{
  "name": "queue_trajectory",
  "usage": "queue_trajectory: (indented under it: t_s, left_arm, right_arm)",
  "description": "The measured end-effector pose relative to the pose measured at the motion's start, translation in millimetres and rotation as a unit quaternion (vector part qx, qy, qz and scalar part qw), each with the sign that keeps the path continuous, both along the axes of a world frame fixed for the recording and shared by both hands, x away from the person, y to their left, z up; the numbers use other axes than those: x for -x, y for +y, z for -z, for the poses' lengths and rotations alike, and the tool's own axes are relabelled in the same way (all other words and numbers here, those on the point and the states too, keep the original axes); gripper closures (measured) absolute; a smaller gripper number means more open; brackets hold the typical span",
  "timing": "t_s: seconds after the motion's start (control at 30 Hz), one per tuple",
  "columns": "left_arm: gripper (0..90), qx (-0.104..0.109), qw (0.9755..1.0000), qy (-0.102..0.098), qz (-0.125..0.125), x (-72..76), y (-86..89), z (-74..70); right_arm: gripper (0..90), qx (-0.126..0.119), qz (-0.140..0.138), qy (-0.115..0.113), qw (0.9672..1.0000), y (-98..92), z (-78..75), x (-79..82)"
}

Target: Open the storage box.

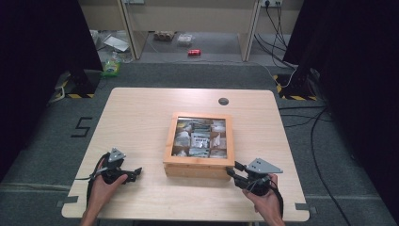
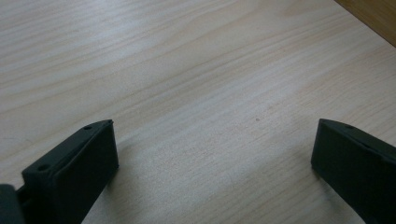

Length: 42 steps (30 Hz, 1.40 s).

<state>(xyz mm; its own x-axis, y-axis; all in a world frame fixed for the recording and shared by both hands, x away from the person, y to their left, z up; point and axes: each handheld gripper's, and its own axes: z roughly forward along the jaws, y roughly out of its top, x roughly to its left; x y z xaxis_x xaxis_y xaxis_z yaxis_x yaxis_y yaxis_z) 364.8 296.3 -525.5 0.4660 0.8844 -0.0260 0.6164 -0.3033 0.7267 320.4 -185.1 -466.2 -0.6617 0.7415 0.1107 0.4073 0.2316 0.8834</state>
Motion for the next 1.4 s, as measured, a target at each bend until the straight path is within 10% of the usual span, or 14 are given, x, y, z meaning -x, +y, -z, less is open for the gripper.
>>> queue_trajectory:
  t_s: [1.4]
  left_arm:
    - [0.0,0.0,1.0,0.0,0.0,0.1,0.0,0.0]
  right_arm:
    - [66.0,-0.049,0.008,-0.044,0.9978,15.4,-51.6,-65.5]
